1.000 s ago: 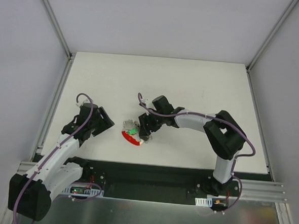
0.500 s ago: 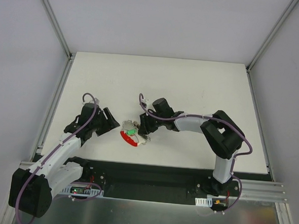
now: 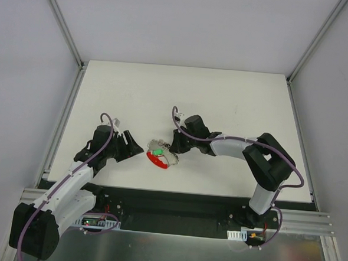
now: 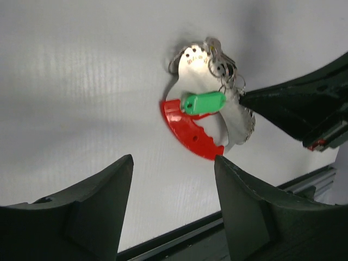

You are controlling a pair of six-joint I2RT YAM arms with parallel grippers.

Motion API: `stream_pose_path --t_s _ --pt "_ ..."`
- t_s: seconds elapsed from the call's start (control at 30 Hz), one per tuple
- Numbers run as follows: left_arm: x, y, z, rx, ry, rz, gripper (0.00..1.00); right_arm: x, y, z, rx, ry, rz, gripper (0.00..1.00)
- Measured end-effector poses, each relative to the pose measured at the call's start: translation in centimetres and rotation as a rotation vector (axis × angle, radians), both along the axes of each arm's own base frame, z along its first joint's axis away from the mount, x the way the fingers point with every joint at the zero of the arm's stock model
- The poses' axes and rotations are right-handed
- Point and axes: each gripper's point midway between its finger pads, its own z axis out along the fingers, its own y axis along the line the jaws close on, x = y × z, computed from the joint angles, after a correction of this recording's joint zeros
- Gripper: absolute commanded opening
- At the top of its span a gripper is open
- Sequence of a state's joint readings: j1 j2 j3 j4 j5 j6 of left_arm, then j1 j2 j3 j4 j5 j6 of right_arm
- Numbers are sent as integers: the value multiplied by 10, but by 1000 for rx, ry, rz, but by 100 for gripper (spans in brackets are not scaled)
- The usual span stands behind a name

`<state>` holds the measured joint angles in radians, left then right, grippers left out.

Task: Remove the keys from the keyring

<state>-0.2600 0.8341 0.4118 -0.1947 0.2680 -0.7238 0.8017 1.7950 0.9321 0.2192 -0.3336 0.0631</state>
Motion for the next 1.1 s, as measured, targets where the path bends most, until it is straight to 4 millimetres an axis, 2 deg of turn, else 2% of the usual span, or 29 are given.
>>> stream_pose_path --t_s 0.17,0.27,0.53,0.77,0.87,1.1 --pt "-11 -16 -6 -83 -26 -94 63 17 -19 7 36 87 -129 1" --pt "-17 -25 -11 -135 -42 -136 71 24 -24 13 71 143 -189 1" --pt "-10 -45 -9 -259 -122 -185 79 13 -18 25 154 302 -225 1" --pt "-16 -63 -19 -323 -111 -212 84 25 -21 35 220 394 -312 1" --pt "-21 -70 -23 -328 -97 -217 84 31 -18 44 270 420 -344 1" --pt "-15 -86 -15 -348 -150 -210 79 33 -11 53 352 465 -371 1"
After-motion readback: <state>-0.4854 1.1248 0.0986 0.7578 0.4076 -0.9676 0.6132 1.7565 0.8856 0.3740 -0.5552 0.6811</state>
